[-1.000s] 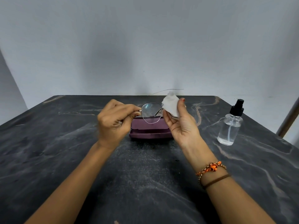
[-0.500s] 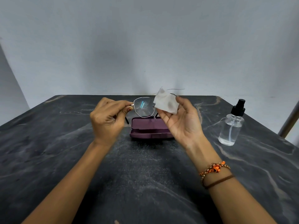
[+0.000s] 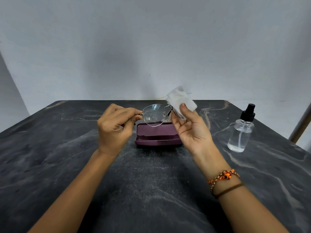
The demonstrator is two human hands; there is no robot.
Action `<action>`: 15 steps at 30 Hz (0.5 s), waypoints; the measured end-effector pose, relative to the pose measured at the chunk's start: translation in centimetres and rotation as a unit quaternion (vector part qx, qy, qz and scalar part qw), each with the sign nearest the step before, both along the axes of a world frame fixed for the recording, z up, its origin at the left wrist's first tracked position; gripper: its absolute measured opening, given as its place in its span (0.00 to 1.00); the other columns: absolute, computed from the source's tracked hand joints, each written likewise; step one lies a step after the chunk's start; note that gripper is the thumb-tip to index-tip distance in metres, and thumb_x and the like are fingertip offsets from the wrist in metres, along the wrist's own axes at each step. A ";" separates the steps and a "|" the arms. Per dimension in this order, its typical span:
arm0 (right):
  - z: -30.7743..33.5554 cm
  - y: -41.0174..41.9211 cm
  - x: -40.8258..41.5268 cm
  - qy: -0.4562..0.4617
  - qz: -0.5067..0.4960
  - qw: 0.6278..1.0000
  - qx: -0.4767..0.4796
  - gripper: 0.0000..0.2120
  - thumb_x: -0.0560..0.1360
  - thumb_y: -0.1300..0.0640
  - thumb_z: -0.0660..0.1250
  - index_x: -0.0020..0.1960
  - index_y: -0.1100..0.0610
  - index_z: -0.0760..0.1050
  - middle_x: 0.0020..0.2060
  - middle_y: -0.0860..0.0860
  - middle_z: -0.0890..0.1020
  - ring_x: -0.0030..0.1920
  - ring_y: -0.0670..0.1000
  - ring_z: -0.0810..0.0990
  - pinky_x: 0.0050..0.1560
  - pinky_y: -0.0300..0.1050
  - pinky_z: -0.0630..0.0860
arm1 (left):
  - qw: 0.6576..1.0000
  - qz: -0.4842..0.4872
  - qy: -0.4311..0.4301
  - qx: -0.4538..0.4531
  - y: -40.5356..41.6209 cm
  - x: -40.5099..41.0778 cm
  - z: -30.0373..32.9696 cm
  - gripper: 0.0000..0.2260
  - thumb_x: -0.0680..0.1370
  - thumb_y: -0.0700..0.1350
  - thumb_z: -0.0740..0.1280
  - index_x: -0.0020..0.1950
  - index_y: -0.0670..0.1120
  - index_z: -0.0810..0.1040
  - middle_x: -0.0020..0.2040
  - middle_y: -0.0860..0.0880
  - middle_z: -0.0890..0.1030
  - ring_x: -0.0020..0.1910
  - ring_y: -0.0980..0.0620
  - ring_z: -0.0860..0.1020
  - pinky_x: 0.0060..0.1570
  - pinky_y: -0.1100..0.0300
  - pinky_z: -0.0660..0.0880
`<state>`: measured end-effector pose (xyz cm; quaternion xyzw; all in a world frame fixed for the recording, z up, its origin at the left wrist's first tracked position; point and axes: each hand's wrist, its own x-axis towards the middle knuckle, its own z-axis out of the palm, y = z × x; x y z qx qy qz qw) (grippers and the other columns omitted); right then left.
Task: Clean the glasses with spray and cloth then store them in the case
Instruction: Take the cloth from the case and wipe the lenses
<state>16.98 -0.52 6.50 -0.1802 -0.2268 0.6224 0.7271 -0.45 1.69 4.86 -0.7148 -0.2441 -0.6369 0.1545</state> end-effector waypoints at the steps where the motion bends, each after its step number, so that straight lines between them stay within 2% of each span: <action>1: 0.0 0.0 0.0 -0.020 -0.005 1.000 0.003 0.06 0.72 0.67 0.63 0.45 0.58 0.75 0.31 0.49 0.85 0.32 0.46 0.83 0.36 0.38 0.80 | 1.000 0.001 -0.002 0.001 0.1 -0.1 0.1 0.04 0.70 0.37 0.70 0.39 0.36 0.82 0.39 0.52 0.78 0.35 0.52 0.73 0.38 0.67 0.69; 5: -0.1 0.1 0.5 -0.150 -0.041 0.988 -0.022 0.04 0.70 0.62 0.68 0.43 0.56 0.77 0.31 0.47 0.84 0.31 0.43 0.82 0.32 0.34 0.78 | 1.000 0.009 -0.003 0.015 0.0 -0.5 0.3 0.04 0.71 0.37 0.69 0.39 0.36 0.82 0.39 0.51 0.78 0.35 0.53 0.72 0.40 0.67 0.67; 7: -0.2 0.1 0.5 -0.171 -0.052 0.983 -0.041 0.04 0.69 0.61 0.70 0.42 0.56 0.77 0.30 0.47 0.84 0.30 0.42 0.81 0.31 0.33 0.77 | 1.000 0.006 0.004 0.018 -0.1 -0.4 0.4 0.05 0.71 0.37 0.69 0.39 0.36 0.82 0.39 0.51 0.78 0.36 0.55 0.72 0.41 0.68 0.67; 11: -0.2 0.1 0.2 -0.073 -0.033 0.996 -0.033 0.07 0.71 0.67 0.66 0.44 0.57 0.76 0.30 0.47 0.84 0.31 0.44 0.82 0.38 0.36 0.76 | 1.000 -0.011 0.013 0.012 -0.1 -0.1 0.2 0.05 0.71 0.38 0.69 0.38 0.36 0.82 0.38 0.52 0.78 0.37 0.58 0.72 0.40 0.67 0.67; 13: -0.1 0.1 0.1 -0.017 -0.015 1.000 -0.014 0.08 0.72 0.69 0.63 0.45 0.57 0.75 0.30 0.48 0.84 0.33 0.45 0.82 0.41 0.38 0.78 | 1.000 -0.014 0.015 0.004 -0.1 0.0 0.0 0.05 0.71 0.38 0.69 0.38 0.37 0.82 0.38 0.52 0.78 0.36 0.56 0.72 0.39 0.66 0.69; 15: -0.2 0.1 0.0 0.000 -0.003 1.000 0.011 0.09 0.73 0.70 0.62 0.46 0.58 0.75 0.31 0.49 0.85 0.34 0.46 0.84 0.41 0.38 0.80 | 1.000 -0.014 0.010 -0.003 0.0 -0.1 0.0 0.04 0.70 0.37 0.69 0.38 0.37 0.82 0.38 0.52 0.78 0.36 0.55 0.72 0.39 0.66 0.69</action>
